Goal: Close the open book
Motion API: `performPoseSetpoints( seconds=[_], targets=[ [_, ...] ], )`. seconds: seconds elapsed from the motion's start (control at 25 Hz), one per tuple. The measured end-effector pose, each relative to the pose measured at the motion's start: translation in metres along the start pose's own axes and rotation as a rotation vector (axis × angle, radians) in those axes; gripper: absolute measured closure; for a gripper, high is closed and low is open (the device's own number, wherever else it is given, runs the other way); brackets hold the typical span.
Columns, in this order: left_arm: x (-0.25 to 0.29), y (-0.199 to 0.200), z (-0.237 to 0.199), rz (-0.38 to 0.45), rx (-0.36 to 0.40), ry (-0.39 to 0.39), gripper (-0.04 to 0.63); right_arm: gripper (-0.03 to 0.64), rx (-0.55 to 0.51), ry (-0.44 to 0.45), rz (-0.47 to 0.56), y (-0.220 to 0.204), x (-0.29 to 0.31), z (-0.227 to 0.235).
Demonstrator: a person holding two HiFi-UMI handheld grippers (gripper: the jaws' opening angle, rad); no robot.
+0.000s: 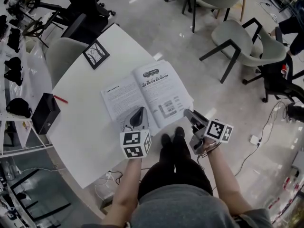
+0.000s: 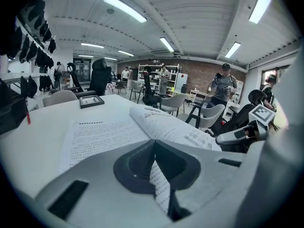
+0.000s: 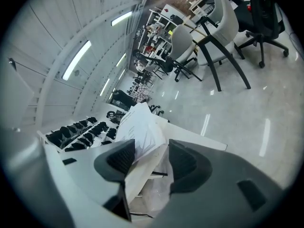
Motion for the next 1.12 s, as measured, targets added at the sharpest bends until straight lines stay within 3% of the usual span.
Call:
performPoseSetpoints(
  seconds=[0.6, 1.12],
  targets=[
    [0.0, -0.002, 0.003, 0.0, 0.027, 0.014, 0.589, 0.548, -0.034, 0.002, 0.013, 0.006, -0.003, -0.006],
    [0.0, -0.005, 0.003, 0.006, 0.033, 0.018, 0.589, 0.599, -0.038, 0.023, 0.062, 0.01, -0.011, -0.017]
  ],
)
Point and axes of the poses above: the fingertips, and each gripper's own axes: x forward along the fingers, z to its right, y out of its top, the point moved 10 cm from there along -x, backward along the fingers, and after that the axes turned 10 degrees about z, right-handed, at the moved point
